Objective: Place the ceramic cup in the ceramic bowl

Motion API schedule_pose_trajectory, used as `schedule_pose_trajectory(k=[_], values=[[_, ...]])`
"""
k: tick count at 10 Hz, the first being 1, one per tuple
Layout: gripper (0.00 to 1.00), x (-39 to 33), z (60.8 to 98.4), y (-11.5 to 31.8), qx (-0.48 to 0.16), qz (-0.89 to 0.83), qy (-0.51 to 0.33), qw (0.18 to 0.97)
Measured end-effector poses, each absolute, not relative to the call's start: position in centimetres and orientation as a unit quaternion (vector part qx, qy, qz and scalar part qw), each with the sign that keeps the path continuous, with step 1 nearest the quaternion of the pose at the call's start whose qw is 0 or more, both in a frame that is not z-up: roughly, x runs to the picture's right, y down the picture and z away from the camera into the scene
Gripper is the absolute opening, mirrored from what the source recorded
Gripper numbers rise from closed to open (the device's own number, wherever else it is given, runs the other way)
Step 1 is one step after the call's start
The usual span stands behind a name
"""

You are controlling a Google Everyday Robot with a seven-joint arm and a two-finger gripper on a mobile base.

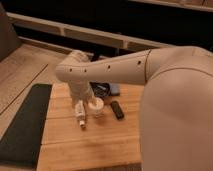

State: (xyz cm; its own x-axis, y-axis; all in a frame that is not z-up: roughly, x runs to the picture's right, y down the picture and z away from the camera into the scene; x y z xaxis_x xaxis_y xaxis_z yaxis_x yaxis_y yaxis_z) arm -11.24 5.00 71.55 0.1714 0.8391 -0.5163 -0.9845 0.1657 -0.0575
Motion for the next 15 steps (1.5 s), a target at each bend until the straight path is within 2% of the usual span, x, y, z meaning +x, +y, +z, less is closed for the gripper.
schedule_pose_trajectory(k=[3,7,10,15], values=[[0.65,-12.3,73.2,2.4,-0.181,0.621,0.121,0.753],[0.65,-13.1,74.8,3.6,-0.215,0.64,0.079,0.733],[0.65,-13.2,75.0,4.1,-0.217,0.635,0.084,0.737],[0.65,-11.6,78.5,8.9,-0.242,0.619,0.145,0.733]])
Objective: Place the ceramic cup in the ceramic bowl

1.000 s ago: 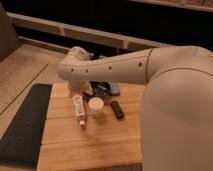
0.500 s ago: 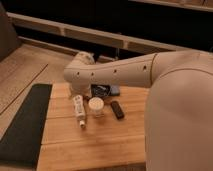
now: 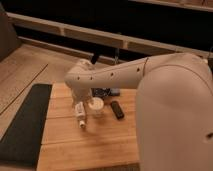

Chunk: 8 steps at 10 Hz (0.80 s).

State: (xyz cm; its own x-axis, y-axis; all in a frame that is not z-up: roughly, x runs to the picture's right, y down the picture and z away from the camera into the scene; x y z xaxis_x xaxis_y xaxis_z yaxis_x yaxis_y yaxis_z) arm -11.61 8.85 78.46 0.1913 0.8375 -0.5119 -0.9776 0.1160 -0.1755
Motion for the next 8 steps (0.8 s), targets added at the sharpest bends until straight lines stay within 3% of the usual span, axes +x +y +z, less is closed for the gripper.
schedule_pose_trajectory(k=[8], values=[[0.65,-9.8,81.5,10.4,-0.241,0.593,0.197,0.743]])
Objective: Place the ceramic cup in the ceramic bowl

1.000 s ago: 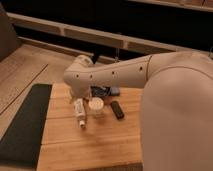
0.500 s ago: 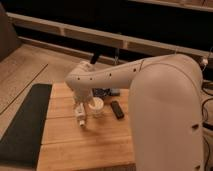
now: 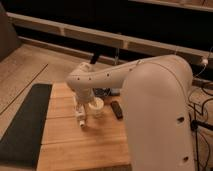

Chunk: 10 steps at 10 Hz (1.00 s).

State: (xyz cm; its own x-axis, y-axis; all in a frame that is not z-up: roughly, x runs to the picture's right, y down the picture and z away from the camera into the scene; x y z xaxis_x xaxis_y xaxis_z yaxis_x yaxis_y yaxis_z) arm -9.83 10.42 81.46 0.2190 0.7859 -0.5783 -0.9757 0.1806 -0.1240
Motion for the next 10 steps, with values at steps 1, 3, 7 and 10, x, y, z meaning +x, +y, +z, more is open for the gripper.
schedule_pose_trajectory(k=[1,3,7,10], values=[[0.62,-9.3,81.9,10.7,-0.239,0.587,0.207,0.745],[0.46,-8.4,82.5,11.2,-0.236,0.58,0.223,0.748],[0.04,-7.5,82.8,11.4,-0.229,0.591,0.245,0.734],[0.0,-7.3,80.3,9.3,-0.21,0.608,0.255,0.722]])
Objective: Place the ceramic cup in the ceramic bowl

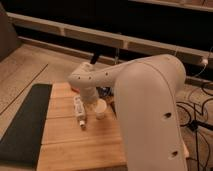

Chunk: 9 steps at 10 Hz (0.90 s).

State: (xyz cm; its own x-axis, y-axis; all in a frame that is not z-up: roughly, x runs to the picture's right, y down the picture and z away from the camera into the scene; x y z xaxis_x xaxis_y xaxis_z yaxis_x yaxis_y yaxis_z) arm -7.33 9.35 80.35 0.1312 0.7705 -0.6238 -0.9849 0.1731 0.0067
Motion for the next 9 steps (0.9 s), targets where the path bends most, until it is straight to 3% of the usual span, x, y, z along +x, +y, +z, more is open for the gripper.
schedule_pose_trajectory(k=[4,9], values=[[0.0,-10.8,76.2,4.1,-0.182,0.604,0.221,0.744],[0.0,-12.7,75.7,-1.8,-0.164,0.612,0.177,0.753]])
